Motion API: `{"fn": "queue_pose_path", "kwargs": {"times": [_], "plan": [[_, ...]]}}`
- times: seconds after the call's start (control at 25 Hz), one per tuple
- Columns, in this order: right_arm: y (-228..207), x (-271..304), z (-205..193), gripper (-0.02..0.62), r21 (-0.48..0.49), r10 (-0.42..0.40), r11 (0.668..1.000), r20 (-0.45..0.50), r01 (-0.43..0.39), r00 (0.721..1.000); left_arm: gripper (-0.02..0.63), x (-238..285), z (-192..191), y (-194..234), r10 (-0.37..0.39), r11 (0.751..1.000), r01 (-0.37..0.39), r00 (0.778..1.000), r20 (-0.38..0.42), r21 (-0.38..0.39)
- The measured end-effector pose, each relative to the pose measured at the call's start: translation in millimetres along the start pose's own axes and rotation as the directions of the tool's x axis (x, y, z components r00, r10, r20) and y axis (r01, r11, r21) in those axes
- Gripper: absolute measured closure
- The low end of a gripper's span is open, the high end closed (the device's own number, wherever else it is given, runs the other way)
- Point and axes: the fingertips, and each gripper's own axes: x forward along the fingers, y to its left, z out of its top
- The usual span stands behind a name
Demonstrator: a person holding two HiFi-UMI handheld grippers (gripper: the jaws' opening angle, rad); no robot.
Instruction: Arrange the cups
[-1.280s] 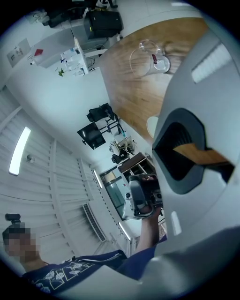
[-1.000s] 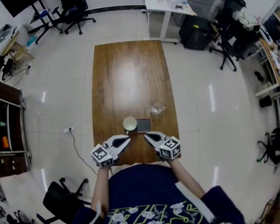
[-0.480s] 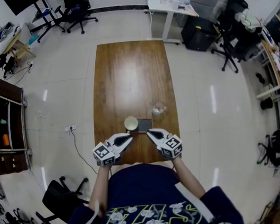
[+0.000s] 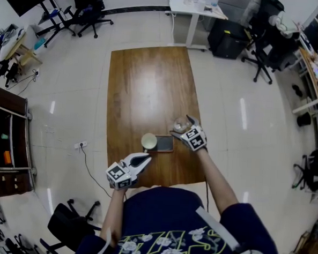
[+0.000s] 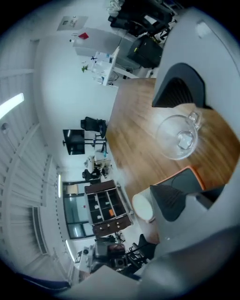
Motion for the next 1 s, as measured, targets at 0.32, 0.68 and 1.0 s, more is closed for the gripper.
{"fn": "queue_pose_path", "kwargs": {"times": [0.32, 0.68, 1.0], "plan": [[-28.5, 46.4, -63.0, 0.187, -0.084, 0.002, 0.996, -0.273, -0.026, 0.962, 0.601, -16.1, -28.1, 12.4, 0.089, 0.994, -0.088, 0.996, 0.019, -0.062], [0.4, 38.3, -60.5, 0.190, -0.115, 0.036, 0.991, -0.256, -0.067, 0.966, 0.603, -25.6, -37.8, 22.1, 0.155, 0.984, -0.149, 0.987, 0.053, -0.103], [67.3, 32.5, -54.3, 0.190, -0.205, 0.119, 0.962, -0.274, -0.179, 0.954, 0.603, -14.4, -26.8, 17.6, 0.132, 0.988, -0.127, 0.990, 0.048, -0.090]]}}
